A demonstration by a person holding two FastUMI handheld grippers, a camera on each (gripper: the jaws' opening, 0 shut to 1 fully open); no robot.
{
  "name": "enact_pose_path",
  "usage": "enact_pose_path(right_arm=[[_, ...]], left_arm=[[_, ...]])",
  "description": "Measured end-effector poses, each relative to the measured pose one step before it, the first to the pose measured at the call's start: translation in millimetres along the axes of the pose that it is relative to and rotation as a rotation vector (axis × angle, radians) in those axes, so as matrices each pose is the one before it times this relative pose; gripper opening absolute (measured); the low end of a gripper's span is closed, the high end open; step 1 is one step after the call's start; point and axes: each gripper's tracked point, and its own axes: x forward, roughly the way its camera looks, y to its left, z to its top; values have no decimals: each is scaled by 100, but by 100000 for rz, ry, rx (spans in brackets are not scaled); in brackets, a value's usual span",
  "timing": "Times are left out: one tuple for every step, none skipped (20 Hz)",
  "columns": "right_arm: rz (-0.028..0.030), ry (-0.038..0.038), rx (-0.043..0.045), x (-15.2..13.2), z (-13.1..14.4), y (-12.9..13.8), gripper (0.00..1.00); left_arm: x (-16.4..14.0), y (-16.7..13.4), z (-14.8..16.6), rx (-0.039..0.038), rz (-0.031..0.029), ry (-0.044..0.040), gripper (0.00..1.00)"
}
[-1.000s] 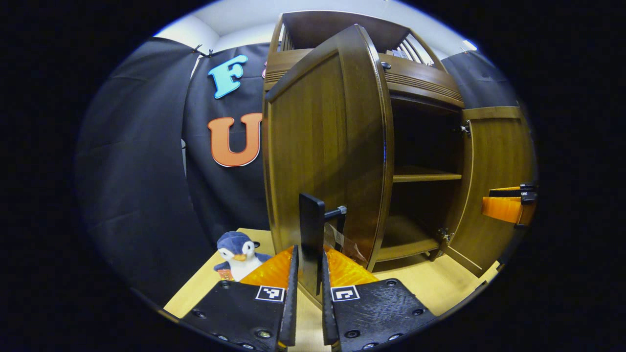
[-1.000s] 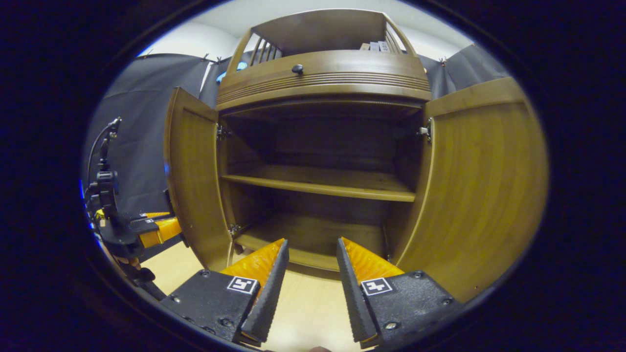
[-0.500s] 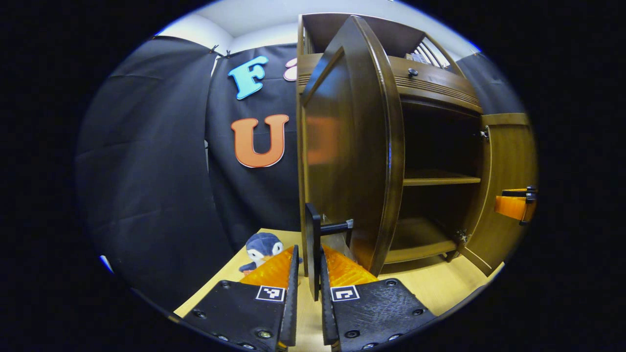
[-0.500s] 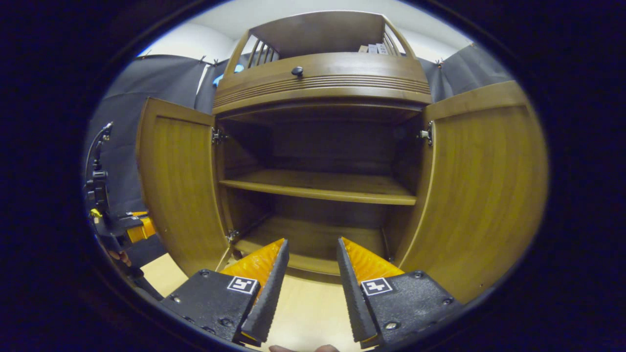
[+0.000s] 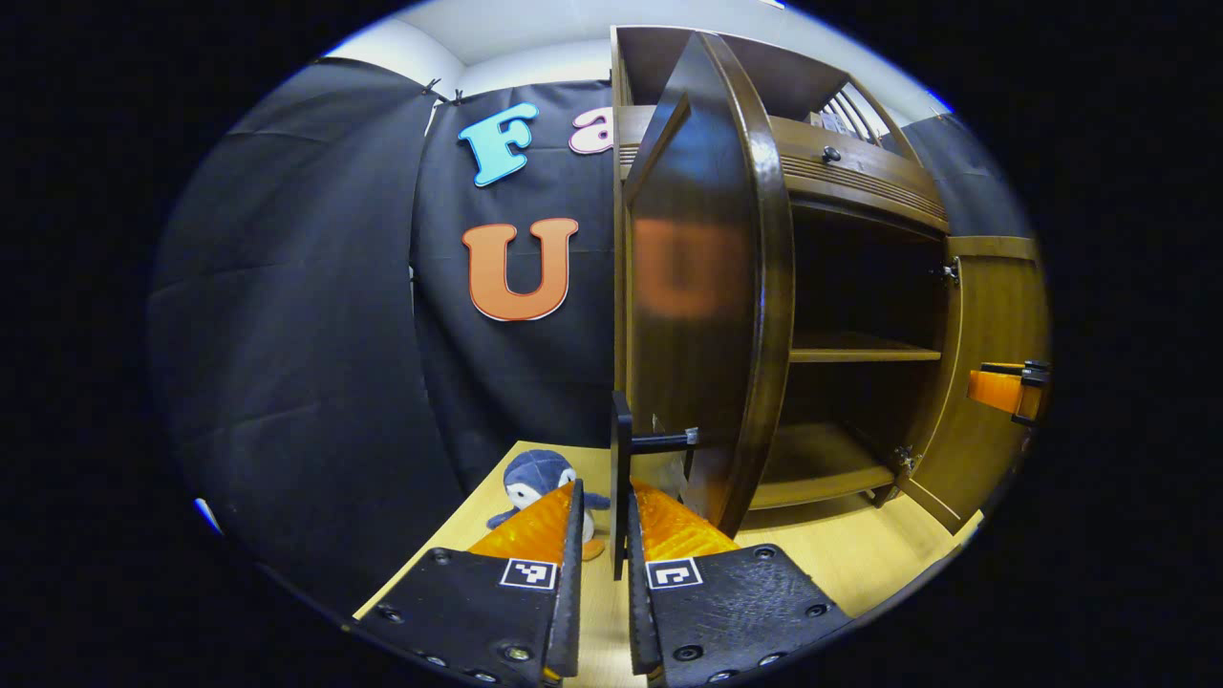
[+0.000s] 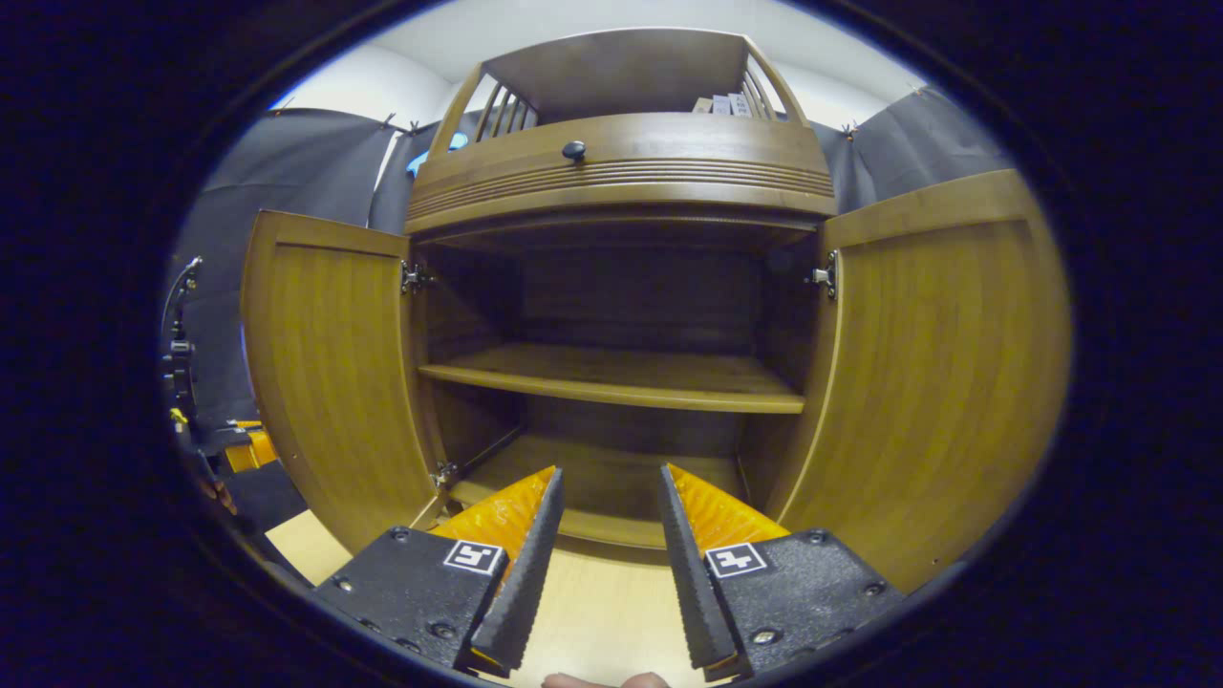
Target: Open the right door of the double-door shoe cabinet with the right hand, and open the left door with the left hand.
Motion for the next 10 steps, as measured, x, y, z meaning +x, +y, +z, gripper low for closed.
enact_pose_path(right_arm=[[499,396,1392,11,-52,39,64],[104,19,1040,-36,40,-22,64],[-525,-273,346,-43,234,-106,64],[-724,-427,-93,-28,244,-250,64],[-1671,11,-582,36,33,-371,64],[-1518,25,-581,9,133,-331,64],[-1102,-578,-50,-31,172,-352,64],[-933,-490,81,-60,207,-238,64],[-1265,-250,72,54,114,-320,64],[-416,338,-29,-44,32,-29,64]], left_arm=[[-547,262,-160,-162,118,444,19],[-159,522,-331,648,1395,230,20],[-116,347,-11,-219,520,-348,18],[-362,485,-182,-113,1431,540,18],[-287,474,-197,520,1418,217,27],[-484,740,21,1303,3090,-415,27],[-187,638,110,782,2376,-477,12],[-441,396,113,-124,1855,-305,12],[-303,381,224,-478,1803,-398,12],[-410,331,202,-616,1951,-317,12]])
